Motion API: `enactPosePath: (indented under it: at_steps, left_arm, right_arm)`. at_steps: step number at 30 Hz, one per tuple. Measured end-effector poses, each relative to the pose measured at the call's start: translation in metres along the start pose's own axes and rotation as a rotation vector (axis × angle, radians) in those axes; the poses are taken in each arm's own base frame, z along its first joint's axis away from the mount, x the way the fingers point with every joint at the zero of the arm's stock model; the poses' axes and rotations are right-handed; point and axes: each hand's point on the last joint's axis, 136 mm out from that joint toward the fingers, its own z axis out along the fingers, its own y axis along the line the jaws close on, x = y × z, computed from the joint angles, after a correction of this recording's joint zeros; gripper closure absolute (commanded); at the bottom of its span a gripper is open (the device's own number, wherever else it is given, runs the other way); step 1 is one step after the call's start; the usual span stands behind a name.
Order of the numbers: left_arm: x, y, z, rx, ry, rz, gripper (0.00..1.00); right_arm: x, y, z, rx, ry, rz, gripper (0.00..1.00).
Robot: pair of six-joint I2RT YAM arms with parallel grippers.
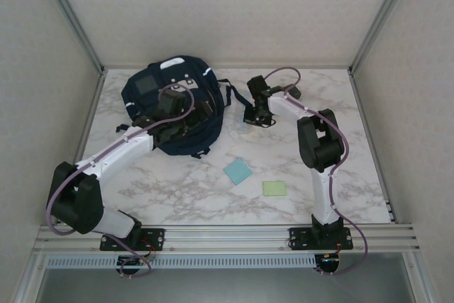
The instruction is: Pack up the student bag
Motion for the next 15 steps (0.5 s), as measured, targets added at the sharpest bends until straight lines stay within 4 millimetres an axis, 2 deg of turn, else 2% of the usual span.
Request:
enactPosePath:
  at_steps: [7,10,15]
  left_arm:
    - [0.003,-0.017,0.011,0.085,0.032,-0.056,0.01]
    - [0.007,-0.019,0.023,0.114,0.047,-0.102,0.01]
    - [0.017,-0.016,0.046,0.127,0.076,-0.204,0.00]
  right_arm:
    - [0.001,0.018,-0.043,-0.089,-0.012,-0.059,1.00]
    - [0.002,0.024,-0.057,-0.123,-0.018,-0.068,1.00]
    - [0.015,0.031,-0.072,-0.189,0.003,-0.070,1.00]
